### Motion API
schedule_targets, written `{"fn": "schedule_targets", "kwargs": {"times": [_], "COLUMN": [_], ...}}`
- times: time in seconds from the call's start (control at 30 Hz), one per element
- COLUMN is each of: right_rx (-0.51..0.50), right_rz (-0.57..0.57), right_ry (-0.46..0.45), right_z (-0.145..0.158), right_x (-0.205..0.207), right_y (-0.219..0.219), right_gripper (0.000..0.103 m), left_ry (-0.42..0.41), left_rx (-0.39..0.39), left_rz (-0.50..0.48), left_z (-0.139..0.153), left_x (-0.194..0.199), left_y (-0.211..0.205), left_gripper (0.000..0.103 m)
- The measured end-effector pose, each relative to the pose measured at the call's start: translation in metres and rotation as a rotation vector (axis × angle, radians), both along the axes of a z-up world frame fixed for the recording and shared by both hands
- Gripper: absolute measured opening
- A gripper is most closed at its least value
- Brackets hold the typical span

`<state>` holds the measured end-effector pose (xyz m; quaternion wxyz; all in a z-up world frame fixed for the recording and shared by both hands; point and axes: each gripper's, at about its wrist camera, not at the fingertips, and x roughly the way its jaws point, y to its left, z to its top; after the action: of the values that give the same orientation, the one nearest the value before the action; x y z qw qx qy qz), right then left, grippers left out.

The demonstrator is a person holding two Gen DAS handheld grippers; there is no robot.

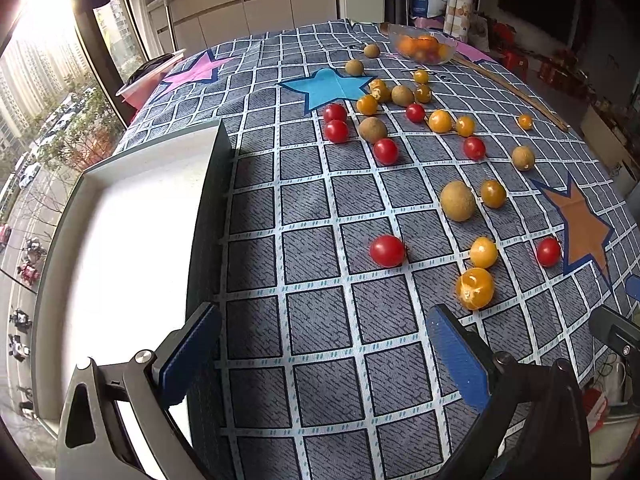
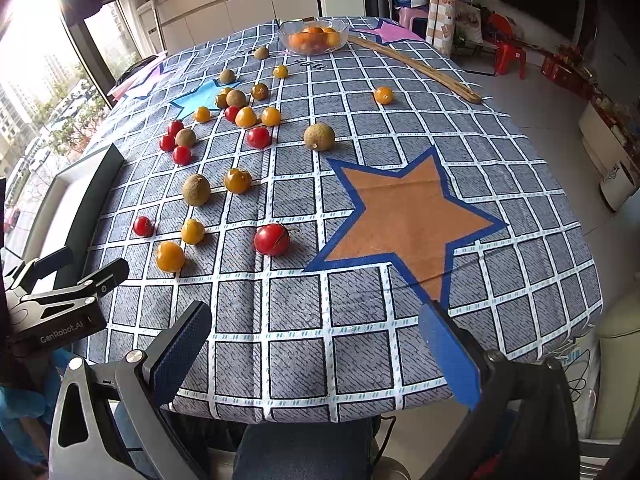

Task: Organize fruits
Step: 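Move the left tool toward a red cherry tomato on the cloth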

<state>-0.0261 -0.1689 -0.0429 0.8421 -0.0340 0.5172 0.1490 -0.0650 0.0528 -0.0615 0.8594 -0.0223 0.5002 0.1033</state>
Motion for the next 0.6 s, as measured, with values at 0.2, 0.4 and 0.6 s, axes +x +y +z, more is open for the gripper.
{"fn": "schedule_targets", "kwargs": {"times": [0.2,0.4,0.6], "right_rx": [-0.002,-0.016,-0.039], "right_rz": [0.021,0.044,0.05], "right_ry": [0.001,-0.003,-0.002], "right_z": [-0.005,-0.013,-0.026], "right_x": [0.002,0.008,0.02], "right_y": [0.007,0.017,0.025], "right_gripper": [0.103,0.098,0.082], "left_ry": [0.017,0.032,0.025], "left_rx": [0.021,0.039,0.027], "left_rz": [-0.015,-0.038,-0.058], "left_z": [-0.004,-0.013,-0.015], "left_x": [0.01,0.022,0.038], "left_y": [0.0,-0.004,-0.009], "left_gripper": [0.082,0.082,0.082]}}
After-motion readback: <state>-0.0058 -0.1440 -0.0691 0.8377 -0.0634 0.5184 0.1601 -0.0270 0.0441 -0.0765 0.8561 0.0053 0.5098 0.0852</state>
